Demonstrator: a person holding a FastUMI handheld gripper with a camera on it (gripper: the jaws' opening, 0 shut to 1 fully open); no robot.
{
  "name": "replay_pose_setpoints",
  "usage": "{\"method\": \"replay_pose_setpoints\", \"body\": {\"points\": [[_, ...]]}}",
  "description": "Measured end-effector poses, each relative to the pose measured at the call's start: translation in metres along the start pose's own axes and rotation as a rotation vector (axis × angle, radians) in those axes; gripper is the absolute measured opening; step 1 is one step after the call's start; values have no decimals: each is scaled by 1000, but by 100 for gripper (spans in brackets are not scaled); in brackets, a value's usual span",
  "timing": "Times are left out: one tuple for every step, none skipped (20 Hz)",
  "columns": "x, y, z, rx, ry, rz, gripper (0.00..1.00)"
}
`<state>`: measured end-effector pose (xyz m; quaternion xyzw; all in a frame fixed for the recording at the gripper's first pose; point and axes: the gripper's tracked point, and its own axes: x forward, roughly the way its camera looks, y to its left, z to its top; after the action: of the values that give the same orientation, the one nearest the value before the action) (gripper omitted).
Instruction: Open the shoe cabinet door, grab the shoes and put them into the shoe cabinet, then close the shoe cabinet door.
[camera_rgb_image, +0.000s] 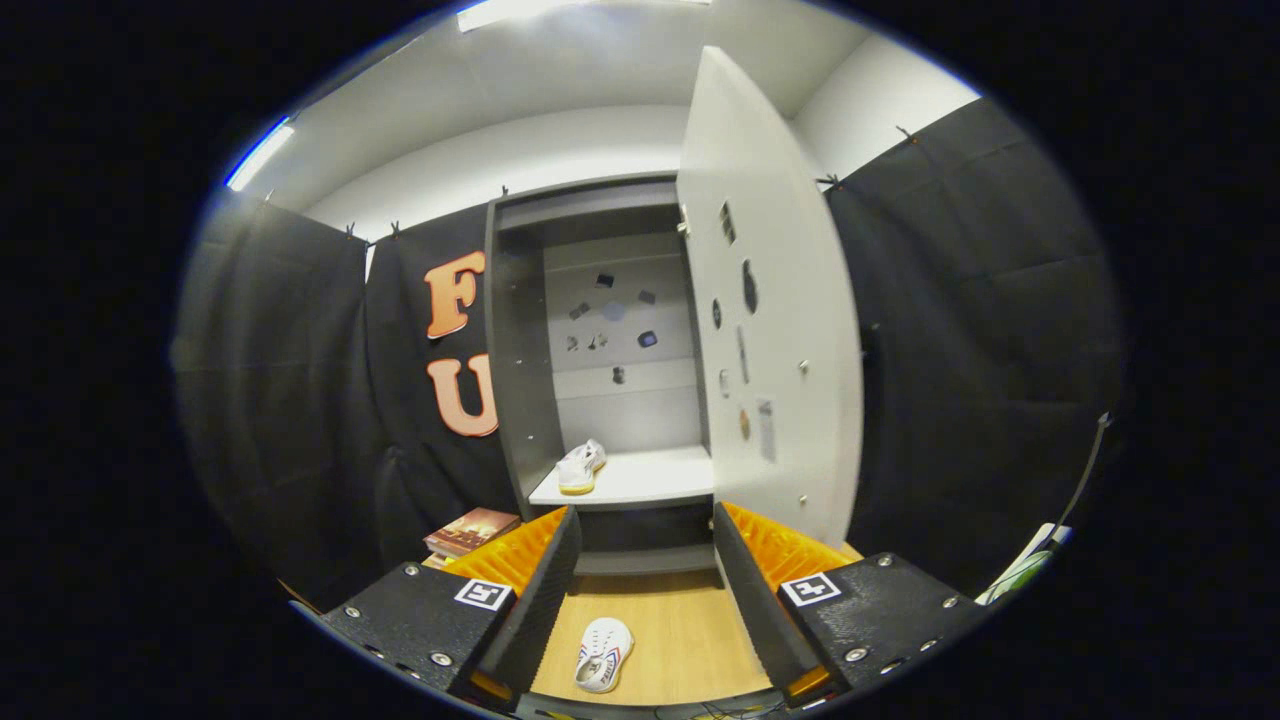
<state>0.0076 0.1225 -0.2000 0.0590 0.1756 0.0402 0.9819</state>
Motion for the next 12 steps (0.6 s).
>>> {"method": "replay_pose_setpoints", "body": {"points": [[9,8,-17,19,30,11,84],[20,15,-32,37,56,13,84],[29,19,-47,58,84,22,85],[39,27,-64,74,117,28,85],[48,33,-84,85,155,38,86],[58,38,-102,86,185,41,86],[67,41,-119,92,210,37,86],[73,45,-138,93,246,43,86],[79,49,-158,93,286,47,87],[83,54,-180,85,334,55,88],[84,57,-202,70,383,62,88],[87,61,-222,55,431,70,88]]}}
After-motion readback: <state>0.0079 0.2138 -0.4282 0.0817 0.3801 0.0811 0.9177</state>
